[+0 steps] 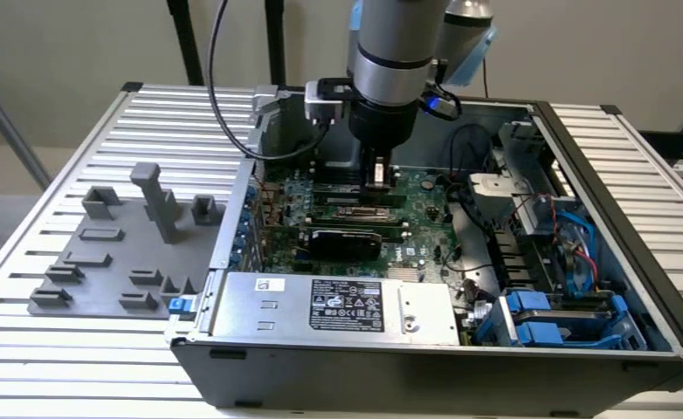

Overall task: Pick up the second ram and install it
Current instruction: 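Insert the second ram into the second slot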

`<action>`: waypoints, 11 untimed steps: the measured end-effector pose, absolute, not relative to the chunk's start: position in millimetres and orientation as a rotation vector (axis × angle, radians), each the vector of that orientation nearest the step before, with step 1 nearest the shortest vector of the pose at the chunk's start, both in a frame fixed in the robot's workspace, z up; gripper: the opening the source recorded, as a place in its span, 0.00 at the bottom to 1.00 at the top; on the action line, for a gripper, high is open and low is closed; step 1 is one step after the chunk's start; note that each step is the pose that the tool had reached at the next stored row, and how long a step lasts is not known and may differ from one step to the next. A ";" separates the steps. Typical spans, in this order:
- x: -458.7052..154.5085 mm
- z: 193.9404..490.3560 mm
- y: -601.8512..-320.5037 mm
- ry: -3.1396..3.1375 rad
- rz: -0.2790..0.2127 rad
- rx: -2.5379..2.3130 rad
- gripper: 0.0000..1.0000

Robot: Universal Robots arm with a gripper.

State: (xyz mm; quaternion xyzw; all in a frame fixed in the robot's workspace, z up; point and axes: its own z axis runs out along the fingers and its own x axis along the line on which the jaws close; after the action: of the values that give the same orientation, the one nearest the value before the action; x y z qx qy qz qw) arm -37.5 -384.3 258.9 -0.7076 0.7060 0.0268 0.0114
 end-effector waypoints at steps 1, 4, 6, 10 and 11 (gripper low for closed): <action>-37.2 257.1 -384.7 2.203 0.084 -2.205 0.00; -36.8 251.6 -385.4 2.209 0.086 -2.197 0.00; -36.8 247.9 -385.5 2.212 0.086 -2.194 0.00; -36.8 240.7 -385.6 2.212 0.086 -2.194 0.00; -36.8 238.8 -385.6 2.213 0.087 -2.194 0.00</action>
State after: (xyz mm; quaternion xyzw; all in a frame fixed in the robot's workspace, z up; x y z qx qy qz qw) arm -36.8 -385.6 238.8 -0.7038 0.7098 0.0278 0.0123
